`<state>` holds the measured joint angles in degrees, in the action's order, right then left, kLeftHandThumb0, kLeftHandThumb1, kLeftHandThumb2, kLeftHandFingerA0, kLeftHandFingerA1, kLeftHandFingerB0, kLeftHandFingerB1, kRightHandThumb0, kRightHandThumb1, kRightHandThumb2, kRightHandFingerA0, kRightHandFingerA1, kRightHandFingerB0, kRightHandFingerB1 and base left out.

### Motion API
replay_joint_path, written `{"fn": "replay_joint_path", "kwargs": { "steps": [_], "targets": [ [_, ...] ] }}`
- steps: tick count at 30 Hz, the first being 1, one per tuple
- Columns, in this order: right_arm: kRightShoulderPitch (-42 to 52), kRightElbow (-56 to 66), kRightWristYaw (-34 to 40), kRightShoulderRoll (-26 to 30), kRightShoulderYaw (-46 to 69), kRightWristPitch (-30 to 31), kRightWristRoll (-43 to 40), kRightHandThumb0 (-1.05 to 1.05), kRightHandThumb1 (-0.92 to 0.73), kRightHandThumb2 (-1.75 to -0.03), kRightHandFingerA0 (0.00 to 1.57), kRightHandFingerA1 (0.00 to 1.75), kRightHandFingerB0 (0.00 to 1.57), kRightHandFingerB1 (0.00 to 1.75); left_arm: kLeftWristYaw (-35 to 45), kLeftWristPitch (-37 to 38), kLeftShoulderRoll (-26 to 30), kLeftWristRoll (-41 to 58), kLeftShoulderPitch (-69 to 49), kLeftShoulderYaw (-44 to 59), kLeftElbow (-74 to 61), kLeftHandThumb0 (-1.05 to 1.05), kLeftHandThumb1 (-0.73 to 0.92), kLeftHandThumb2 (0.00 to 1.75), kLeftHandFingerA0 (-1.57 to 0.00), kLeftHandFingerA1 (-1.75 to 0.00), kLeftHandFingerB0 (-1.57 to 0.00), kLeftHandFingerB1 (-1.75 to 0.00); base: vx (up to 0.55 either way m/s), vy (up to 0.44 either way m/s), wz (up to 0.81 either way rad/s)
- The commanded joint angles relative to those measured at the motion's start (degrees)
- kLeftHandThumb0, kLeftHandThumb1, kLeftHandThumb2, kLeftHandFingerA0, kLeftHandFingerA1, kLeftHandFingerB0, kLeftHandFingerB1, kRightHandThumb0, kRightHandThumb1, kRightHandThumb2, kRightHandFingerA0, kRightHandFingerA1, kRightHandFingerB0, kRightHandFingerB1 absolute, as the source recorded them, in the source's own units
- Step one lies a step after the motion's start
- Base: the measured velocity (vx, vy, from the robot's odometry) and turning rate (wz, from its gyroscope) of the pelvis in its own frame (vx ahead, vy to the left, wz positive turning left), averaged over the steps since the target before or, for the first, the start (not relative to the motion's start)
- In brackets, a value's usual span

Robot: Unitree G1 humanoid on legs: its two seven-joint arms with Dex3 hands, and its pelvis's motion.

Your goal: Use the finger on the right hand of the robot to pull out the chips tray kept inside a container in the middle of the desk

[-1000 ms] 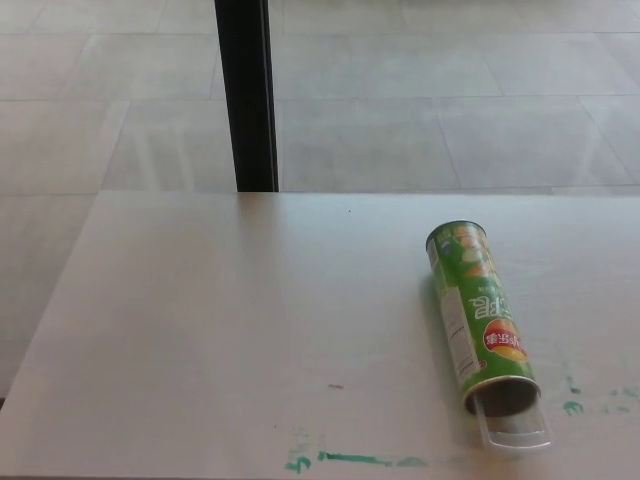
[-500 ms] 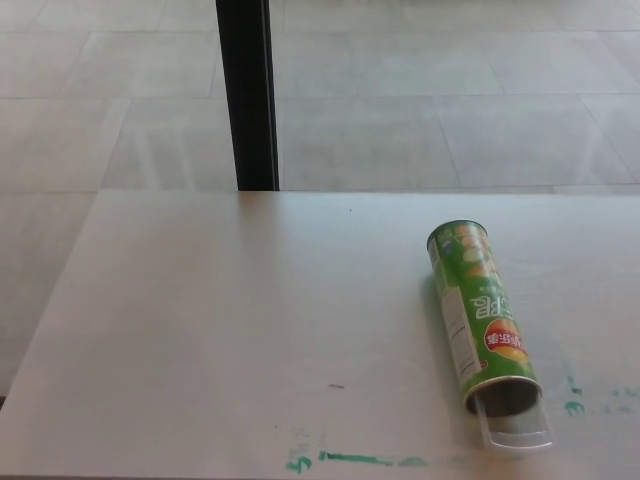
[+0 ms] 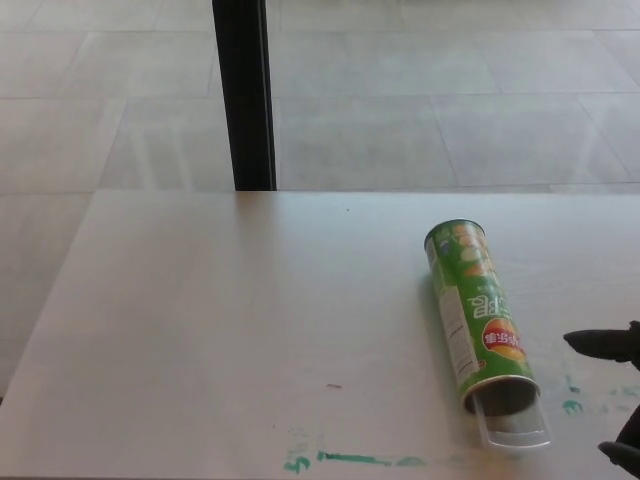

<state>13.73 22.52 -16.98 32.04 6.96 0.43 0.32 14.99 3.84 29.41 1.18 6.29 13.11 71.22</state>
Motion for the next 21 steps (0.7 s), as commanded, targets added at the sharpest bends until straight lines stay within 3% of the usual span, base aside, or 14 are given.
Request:
{"fn": "replay_joint_path", "kwargs": {
  "steps": [1, 9, 12, 14, 21],
  "targets": [
    [-2.77, -2.42, -1.93, 3.29, -2.32, -0.17, 6.27, -0.01, -0.60, -0.57, 0.82, 1.12, 0.36, 0.41, 0.62, 0.56, 1.34, 0.33, 0.15, 0.14, -0.24, -0.48, 0.70, 0.61, -0.63, -0.68, -0.60, -0.57, 0.00, 0.000, 0.00],
    [-7.59, -3.70, -3.56, 7.72, -5.68, 1.38, 11.40, -0.07, -0.58, -0.57, 0.84, 1.10, 0.39, 0.41, 0.49, 0.60, 1.59, -0.23, 0.22, -0.37, -0.35, -0.48, 0.72, 0.61, -0.62, -0.66, -0.56, -0.55, 0.00, 0.000, 0.00],
    [-8.75, -5.46, -3.48, 8.14, -7.28, -0.37, 13.18, -0.06, -0.58, -0.56, 0.84, 1.17, 0.40, 0.41, 0.42, 0.36, 1.56, 0.09, 0.21, -0.21, -0.47, -0.48, 0.72, 0.61, -0.64, -0.68, -0.60, -0.56, 0.00, 0.000, 0.00],
    [-9.40, -5.51, -4.00, 8.28, -8.78, 0.01, 14.31, -0.09, -0.57, -0.57, 0.86, 1.08, 0.39, 0.42, 0.46, 0.23, 1.50, 0.29, 0.37, 0.01, -0.24, -0.47, 0.71, 0.61, -0.62, -0.67, -0.59, -0.57, 0.00, 0.000, 0.00],
    [-10.68, -6.61, -4.74, 7.60, -11.14, -0.03, 15.73, -0.09, -0.56, -0.57, 0.88, 1.05, 0.39, 0.42, 0.37, 0.54, 1.35, -0.25, 0.03, -0.63, -0.76, -0.47, 0.71, 0.61, -0.63, -0.65, -0.59, -0.54, 0.00, 0.000, 0.00]
  ]
}}
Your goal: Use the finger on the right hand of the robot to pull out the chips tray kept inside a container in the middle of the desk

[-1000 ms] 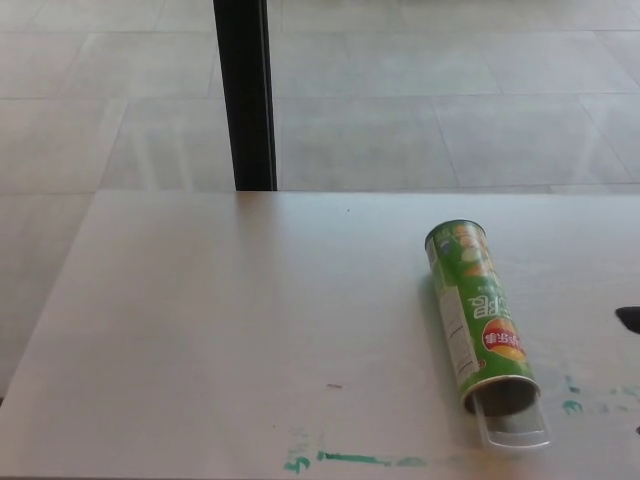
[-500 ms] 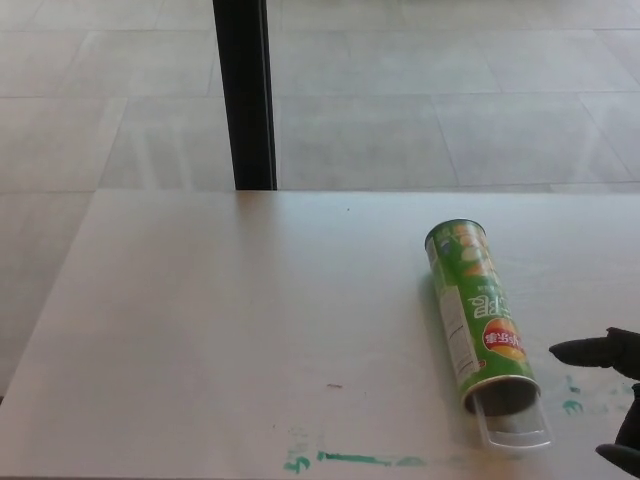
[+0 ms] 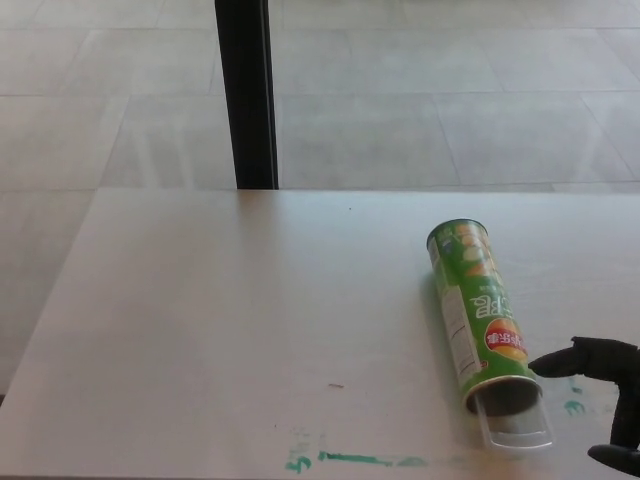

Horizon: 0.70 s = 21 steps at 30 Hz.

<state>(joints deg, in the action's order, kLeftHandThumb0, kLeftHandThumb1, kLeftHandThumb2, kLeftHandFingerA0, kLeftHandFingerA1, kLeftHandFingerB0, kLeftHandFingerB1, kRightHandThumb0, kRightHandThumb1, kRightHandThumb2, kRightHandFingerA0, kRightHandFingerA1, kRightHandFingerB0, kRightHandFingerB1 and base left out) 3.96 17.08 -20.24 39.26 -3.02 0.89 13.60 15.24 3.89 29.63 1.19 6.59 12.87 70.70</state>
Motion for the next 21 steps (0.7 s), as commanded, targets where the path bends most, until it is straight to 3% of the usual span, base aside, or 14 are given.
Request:
{"fn": "replay_joint_path", "kwargs": {
  "steps": [1, 13, 15, 19, 21],
  "targets": [
    [-1.43, -2.14, -1.38, 0.30, -2.22, -1.25, 3.31, -0.09, -0.57, -0.56, 0.88, 1.08, 0.39, 0.42, 0.47, 0.58, 1.16, -0.08, -0.27, -0.31, -0.20, -0.47, 0.71, 0.61, -0.62, -0.67, -0.61, -0.59, 0.00, 0.000, 0.00],
    [-4.47, -6.02, 0.52, -0.54, -6.25, -2.19, 9.97, -0.10, -0.53, -0.55, 0.88, 1.06, 0.45, 0.45, 0.72, 0.34, 0.84, 0.07, -0.32, -0.35, -0.33, -0.48, 0.72, 0.62, -0.60, -0.66, -0.54, -0.54, 0.00, 0.000, 0.00],
    [-5.47, -7.35, 0.15, -0.87, -6.92, -1.62, 10.54, -0.09, -0.54, -0.55, 0.86, 1.14, 0.44, 0.45, 0.22, 0.48, 0.86, -0.28, -0.26, -0.67, -0.16, -0.48, 0.72, 0.62, -0.60, -0.64, -0.56, -0.54, 0.00, 0.000, 0.00],
    [-6.72, -8.72, 0.39, -1.85, -7.98, 0.06, 12.29, -0.09, -0.53, -0.55, 0.89, 1.05, 0.44, 0.45, 0.27, -0.39, 0.89, 0.24, 0.04, -0.41, -0.08, -0.47, 0.72, 0.62, -0.59, -0.65, -0.55, -0.54, 0.00, 0.000, 0.00],
    [-6.97, -8.81, 0.17, -2.41, -8.25, 0.73, 12.53, -0.09, -0.53, -0.55, 0.88, 1.09, 0.44, 0.45, 0.20, 0.11, 0.86, 0.00, -0.03, -0.63, -0.06, -0.47, 0.72, 0.62, -0.60, -0.65, -0.55, -0.53, 0.00, 0.000, 0.00]
  ]
}}
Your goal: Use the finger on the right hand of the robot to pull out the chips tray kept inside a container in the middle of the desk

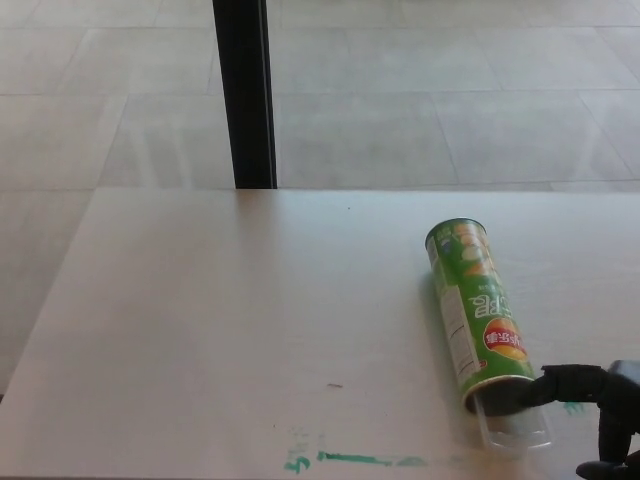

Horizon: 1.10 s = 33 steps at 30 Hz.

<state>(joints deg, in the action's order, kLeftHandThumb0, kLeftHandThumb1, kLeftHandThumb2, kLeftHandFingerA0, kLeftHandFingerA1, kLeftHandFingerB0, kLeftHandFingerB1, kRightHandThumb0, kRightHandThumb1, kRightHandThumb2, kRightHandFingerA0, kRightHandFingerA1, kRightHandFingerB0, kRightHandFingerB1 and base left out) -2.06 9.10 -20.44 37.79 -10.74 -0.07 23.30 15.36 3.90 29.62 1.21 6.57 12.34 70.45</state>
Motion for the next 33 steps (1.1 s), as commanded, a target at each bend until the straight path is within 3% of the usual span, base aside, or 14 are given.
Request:
{"fn": "replay_joint_path", "kwargs": {
  "steps": [1, 5, 8, 13, 15, 18, 25, 29, 33],
  "targets": [
    [-1.14, -0.68, 0.12, -1.19, -1.07, 2.66, 3.77, -0.11, -0.54, -0.56, 0.87, 1.09, 0.43, 0.44, -0.03, -0.08, 0.82, 0.08, 0.11, 0.02, 0.35, -0.47, 0.72, 0.61, -0.61, -0.65, -0.57, -0.55, 0.00, 0.000, 0.00],
    [-0.79, -0.33, 0.59, -1.92, -2.30, 2.80, 6.08, -0.11, -0.53, -0.55, 0.87, 1.06, 0.44, 0.44, 0.17, 0.03, 0.83, 0.23, -0.08, 0.13, 0.24, -0.47, 0.72, 0.62, -0.59, -0.65, -0.55, -0.54, 0.00, 0.000, 0.00],
    [-0.39, -0.45, 0.99, -2.74, -3.36, 3.14, 7.31, -0.12, -0.53, -0.55, 0.89, 0.93, 0.43, 0.44, 0.33, -0.35, 0.96, 0.31, 0.01, 0.16, 0.04, -0.46, 0.72, 0.62, -0.59, -0.64, -0.55, -0.53, 0.00, 0.000, 0.00],
    [-0.51, -0.62, 0.64, -4.09, -4.83, 3.35, 8.55, -0.12, -0.54, -0.55, 0.87, 0.96, 0.45, 0.45, 0.56, 0.22, 1.06, 0.19, -0.14, 0.06, -0.12, -0.48, 0.72, 0.61, -0.61, -0.66, -0.60, -0.58, 0.00, 0.000, 0.00],
    [-0.03, -0.56, 1.26, -5.45, -6.19, 3.65, 9.83, -0.14, -0.54, -0.56, 0.87, 1.02, 0.44, 0.45, 0.30, -0.14, 1.02, 0.39, 0.06, 0.30, 0.22, -0.47, 0.71, 0.61, -0.61, -0.66, -0.55, -0.54, 0.00, 0.000, 0.00],
    [0.29, -0.53, 1.09, -5.86, -6.66, 3.37, 10.09, -0.13, -0.54, -0.55, 0.88, 0.98, 0.45, 0.46, 0.21, -0.06, 1.07, 0.33, 0.00, 0.29, 0.12, -0.48, 0.72, 0.61, -0.62, -0.67, -0.56, -0.55, 0.00, 0.000, 0.00],
    [3.80, 1.04, 0.23, -4.38, -7.84, 4.11, 13.19, -0.14, -0.55, -0.56, 0.89, 0.92, 0.45, 0.44, 0.37, 0.05, 1.38, 0.11, -0.12, 0.16, -0.03, -0.47, 0.72, 0.62, -0.60, -0.64, -0.56, -0.54, 0.00, 0.000, 0.00],
    [6.39, 0.80, 1.50, -3.39, -7.09, 1.75, 12.51, -0.11, -0.54, -0.56, 0.90, 1.07, 0.47, 0.47, 0.01, 0.05, 1.29, -0.09, -0.17, -0.05, 0.14, -0.47, 0.72, 0.62, -0.60, -0.64, -0.55, -0.53, 0.00, 0.000, 0.00],
    [8.17, 1.92, 0.97, -2.02, -6.06, 1.29, 11.84, -0.13, -0.55, -0.56, 0.88, 1.05, 0.46, 0.45, 0.18, 0.10, 1.42, 0.40, -0.30, 0.41, 0.17, -0.47, 0.71, 0.61, -0.63, -0.68, -0.59, -0.56, 0.00, 0.000, 0.00]
  ]
}}
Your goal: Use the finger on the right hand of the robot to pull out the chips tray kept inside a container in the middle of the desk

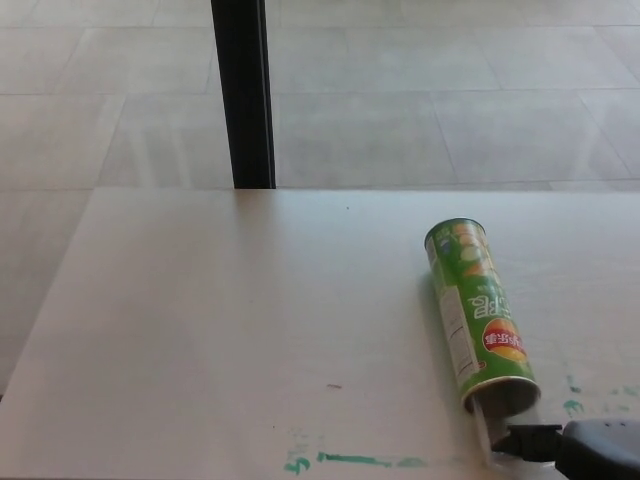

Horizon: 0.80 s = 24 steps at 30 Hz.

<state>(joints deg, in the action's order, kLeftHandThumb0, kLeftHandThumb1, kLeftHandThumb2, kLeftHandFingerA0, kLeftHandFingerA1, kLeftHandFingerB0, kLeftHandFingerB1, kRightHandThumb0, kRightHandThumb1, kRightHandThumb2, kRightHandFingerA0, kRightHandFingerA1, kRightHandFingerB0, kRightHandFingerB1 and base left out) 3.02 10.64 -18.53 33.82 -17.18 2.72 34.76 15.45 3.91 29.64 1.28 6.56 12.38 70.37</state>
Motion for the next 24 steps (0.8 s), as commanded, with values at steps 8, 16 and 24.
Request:
{"fn": "replay_joint_path", "kwargs": {
  "steps": [8, 16, 24],
  "targets": [
    [7.51, 3.36, -0.81, 3.93, 2.59, -2.37, -0.14, -0.14, -0.55, -0.56, 0.89, 1.04, 0.47, 0.44, 0.10, 0.24, 1.57, 0.07, -0.55, 0.15, 0.09, -0.47, 0.72, 0.61, -0.64, -0.69, -0.59, -0.56, 0.00, 0.000, 0.00],
    [8.94, 4.40, -1.08, 4.04, 3.31, -4.31, -0.93, -0.14, -0.55, -0.56, 0.87, 1.09, 0.46, 0.45, 0.11, 0.66, 1.48, 0.00, -0.77, 0.03, 0.20, -0.48, 0.71, 0.61, -0.64, -0.70, -0.60, -0.57, 0.00, 0.000, 0.00],
    [11.02, 7.17, -0.91, 3.30, 4.44, -4.40, -1.44, -0.11, -0.55, -0.56, 0.87, 1.14, 0.46, 0.45, 0.25, 0.23, 1.70, -0.33, -0.70, -0.49, -0.31, -0.47, 0.73, 0.61, -0.62, -0.66, -0.57, -0.55, 0.00, 0.000, 0.00]
  ]
}}
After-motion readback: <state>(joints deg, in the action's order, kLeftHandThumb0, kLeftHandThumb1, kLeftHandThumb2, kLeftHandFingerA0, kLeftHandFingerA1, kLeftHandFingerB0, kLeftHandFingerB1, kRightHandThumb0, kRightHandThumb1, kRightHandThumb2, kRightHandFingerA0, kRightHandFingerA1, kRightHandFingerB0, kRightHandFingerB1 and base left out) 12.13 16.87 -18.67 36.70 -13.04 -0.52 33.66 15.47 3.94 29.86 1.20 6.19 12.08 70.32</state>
